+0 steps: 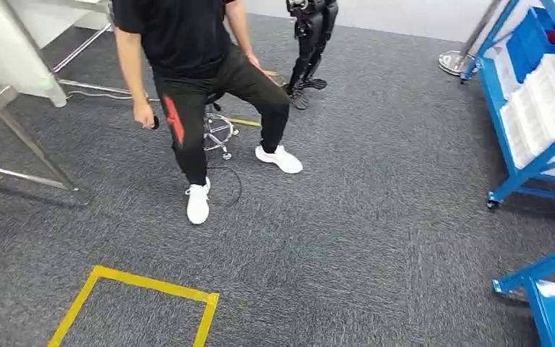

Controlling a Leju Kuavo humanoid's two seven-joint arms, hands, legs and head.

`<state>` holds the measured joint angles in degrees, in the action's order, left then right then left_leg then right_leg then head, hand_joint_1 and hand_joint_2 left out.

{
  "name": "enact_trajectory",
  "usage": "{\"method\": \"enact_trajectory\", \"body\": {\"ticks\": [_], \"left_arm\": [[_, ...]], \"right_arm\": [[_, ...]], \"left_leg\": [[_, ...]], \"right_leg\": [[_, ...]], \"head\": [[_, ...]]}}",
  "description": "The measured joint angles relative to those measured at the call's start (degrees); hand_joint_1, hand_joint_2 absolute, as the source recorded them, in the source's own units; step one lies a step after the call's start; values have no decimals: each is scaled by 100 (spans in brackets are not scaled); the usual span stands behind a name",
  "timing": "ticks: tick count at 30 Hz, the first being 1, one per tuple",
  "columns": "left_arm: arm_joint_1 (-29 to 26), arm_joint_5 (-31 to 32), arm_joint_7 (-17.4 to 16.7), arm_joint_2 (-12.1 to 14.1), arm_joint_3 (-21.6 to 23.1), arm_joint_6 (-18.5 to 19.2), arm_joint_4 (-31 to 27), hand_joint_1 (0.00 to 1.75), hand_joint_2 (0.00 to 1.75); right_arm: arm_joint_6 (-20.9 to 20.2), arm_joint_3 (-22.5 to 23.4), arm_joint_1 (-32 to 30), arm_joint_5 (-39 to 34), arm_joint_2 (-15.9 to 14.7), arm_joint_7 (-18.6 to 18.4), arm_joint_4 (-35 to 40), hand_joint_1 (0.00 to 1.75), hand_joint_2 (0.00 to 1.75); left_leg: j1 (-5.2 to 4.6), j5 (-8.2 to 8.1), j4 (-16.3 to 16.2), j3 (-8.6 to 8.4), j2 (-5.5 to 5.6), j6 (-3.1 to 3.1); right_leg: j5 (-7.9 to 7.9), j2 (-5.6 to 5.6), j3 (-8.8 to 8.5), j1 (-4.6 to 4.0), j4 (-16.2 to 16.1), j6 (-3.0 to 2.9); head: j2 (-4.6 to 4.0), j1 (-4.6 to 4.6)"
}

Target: Take the parts from the cabinet and place them on the table.

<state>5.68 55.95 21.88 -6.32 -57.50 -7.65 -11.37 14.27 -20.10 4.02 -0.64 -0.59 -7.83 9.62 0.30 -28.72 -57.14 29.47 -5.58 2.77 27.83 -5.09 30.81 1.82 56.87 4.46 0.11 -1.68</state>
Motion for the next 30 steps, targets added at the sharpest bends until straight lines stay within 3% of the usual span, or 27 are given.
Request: {"method": "enact_trajectory", "body": {"ticks": [1, 2, 4, 5, 6, 7, 8, 9, 10, 11, 12, 14, 15, 16, 19, 20, 21, 22, 24, 25, 26, 27, 28, 29, 30], "left_arm": [[-16, 0, -24, 0, -38, -18, 4, 0, 0], [-22, 0, -33, 9, -73, -37, 4, 0, 0], [-15, 0, -42, 5, -92, -77, 4, 0, 0], [-18, 4, -44, -2, -99, -83, 4, 0, 0], [-16, 20, -46, 7, -112, -99, 4, 0, 0], [-22, 37, -46, -2, -116, -120, 4, 0, 0], [-39, 55, -40, -9, -116, -127, 7, 0, 0], [-60, 61, -20, -9, -114, -129, 9, 0, 0], [-70, 79, -7, -11, -114, -136, 9, 0, 0], [-72, 103, 6, -11, -114, -136, 9, 0, 0], [-71, 116, 28, -13, -114, -136, 9, 0, 0], [-71, 162, 72, -17, -112, -129, 7, 0, 0], [-76, 197, 76, -17, -112, -116, 9, 0, 0], [-83, 255, 74, -17, -105, -88, 13, 0, 0], [-82, 339, -22, -15, -72, -72, 13, 0, 0], [-78, 354, -37, -24, -61, -66, 13, 0, 0], [-69, 371, -57, -24, -55, -63, 13, 0, 0], [-76, 396, -72, -19, -53, -66, 13, 0, 0], [-91, 409, -96, 0, -55, -63, 13, 0, 0], [-89, 413, -114, 2, -53, -63, 13, 0, 0], [-89, 413, -123, 2, -53, -59, 13, 0, 0], [-88, 413, -129, 2, -53, -59, 13, 0, 0], [-87, 415, -131, 2, -51, -59, 13, 0, 0], [-86, 424, -134, 0, -48, -57, 13, 0, 0], [-86, 431, -140, 0, -46, -53, 13, 0, 0]], "right_arm": [[-22, -99, 33, 38, -11, -20, 0, 0, 0], [-33, -178, 36, 62, -13, -28, 0, 0, 0], [-50, -287, 37, 70, -22, -44, -11, 0, 0], [-50, -337, 51, 81, -26, -48, -13, 0, 0], [-53, -372, 58, 81, -13, -48, -13, 0, 0], [-55, -403, 69, 81, -15, -61, -15, 0, 0], [-55, -427, 82, 72, -18, -57, -17, 0, 0], [-55, -447, 93, 57, -18, -50, -17, 0, 0], [-57, -453, 90, 42, -18, -37, -17, 0, 0], [-64, -457, 81, 22, -18, -33, -20, 0, 0], [-68, -460, 69, 11, -18, -17, -22, 0, 0], [-68, -460, 66, -32, -18, 11, -24, 0, 0], [-68, -460, 66, -61, -18, 13, -24, 0, 0], [-68, -457, 92, -102, -18, 13, -24, 0, 0], [-44, -444, 38, -205, -13, -24, -24, 0, 0], [-35, -433, 8, -229, -15, -50, -26, 0, 0], [-31, -429, -10, -240, -4, -72, -26, 0, 0], [-31, -429, -8, -244, 6, -94, -26, 0, 0], [-29, -427, 5, -244, 24, -116, -26, 0, 0], [-29, -427, 2, -242, 31, -129, -26, 0, 0], [-29, -427, -9, -242, 35, -140, -26, 0, 0], [-29, -427, -18, -242, 37, -144, -26, 0, 0], [-29, -427, -37, -242, 42, -157, -28, 0, 0], [-29, -427, -41, -242, 39, -157, -28, 0, 0], [-29, -427, -35, -242, 39, -157, -28, 0, 0]], "left_leg": [[-34, -36, -12, 7, -58, -56], [-39, -24, -8, -10, -107, -88], [-9, -25, 16, -45, -210, -142], [16, -65, -8, -34, -214, -193], [45, -193, -150, 5, 107, -232], [57, -447, -492, 154, 360, -227], [59, -686, -914, 346, 480, -230], [62, -925, -1452, 603, 542, -234], [63, -1002, -1762, 760, 561, -237], [65, -936, -1817, 800, 565, -233], [71, -750, -1634, 733, 570, -227], [104, -195, -762, 344, 666, -210], [146, 4, -347, 176, 975, -205], [160, -44, -190, 146, 1232, -209], [59, -58, -221, 172, 1015, -127], [80, -7, -138, 139, 922, -50], [81, 31, -82, 112, 835, -1], [73, 35, -61, 103, 752, 47], [48, 36, -62, 115, 547, 63], [38, 35, -64, 125, 456, 63], [31, 33, -64, 125, 365, 60], [31, 30, -64, 122, 294, 56], [32, 23, -65, 117, 221, 44], [34, 14, -67, 107, 159, 30], [34, 0, -70, 88, 102, 6]], "right_leg": [[-37, -3, -32, -81, -10, -47], [-45, 101, 16, -62, 4, -105], [-50, 205, 88, -108, 1, -155], [-94, 282, 3, -24, -42, -224], [-104, 343, 19, 9, -49, -247], [-123, 386, 33, 8, -48, -310], [-141, 444, 51, 0, -48, -350], [-142, 534, 72, -21, -46, -351], [-143, 615, 77, -36, -43, -350], [-144, 695, 72, -41, -42, -348], [-144, 772, 66, -41, -33, -346], [-142, 941, 52, -31, 3, -340], [-140, 1014, 87, -27, 28, -337], [-117, 1079, 148, -93, 115, -293], [-190, 1287, 264, -36, 56, -143], [-196, 1330, 303, -57, 57, -89], [-158, 989, 322, -37, 162, -107], [2, 714, 470, -66, 417, -143], [385, 596, 930, -50, 1303, -188], [503, 590, 1105, -51, 1688, -173], [519, 585, 1168, -48, 1863, -131], [447, 573, 1077, -41, 1725, -87], [283, 541, 832, -32, 1297, -27], [111, 449, 528, -12, 762, 22], [-19, 232, 221, -3, 251, 50]], "head": [[0, 4], [0, 44], [0, 42], [0, 39], [0, 66], [0, 79], [0, 83], [0, 85], [0, 85], [0, 83], [0, 85], [0, 85], [0, 87], [0, 92], [0, 81], [0, 77], [0, 77], [0, 48], [0, 44], [0, 44], [0, 46], [0, 44], [0, 44], [0, 44], [0, 44]]}}
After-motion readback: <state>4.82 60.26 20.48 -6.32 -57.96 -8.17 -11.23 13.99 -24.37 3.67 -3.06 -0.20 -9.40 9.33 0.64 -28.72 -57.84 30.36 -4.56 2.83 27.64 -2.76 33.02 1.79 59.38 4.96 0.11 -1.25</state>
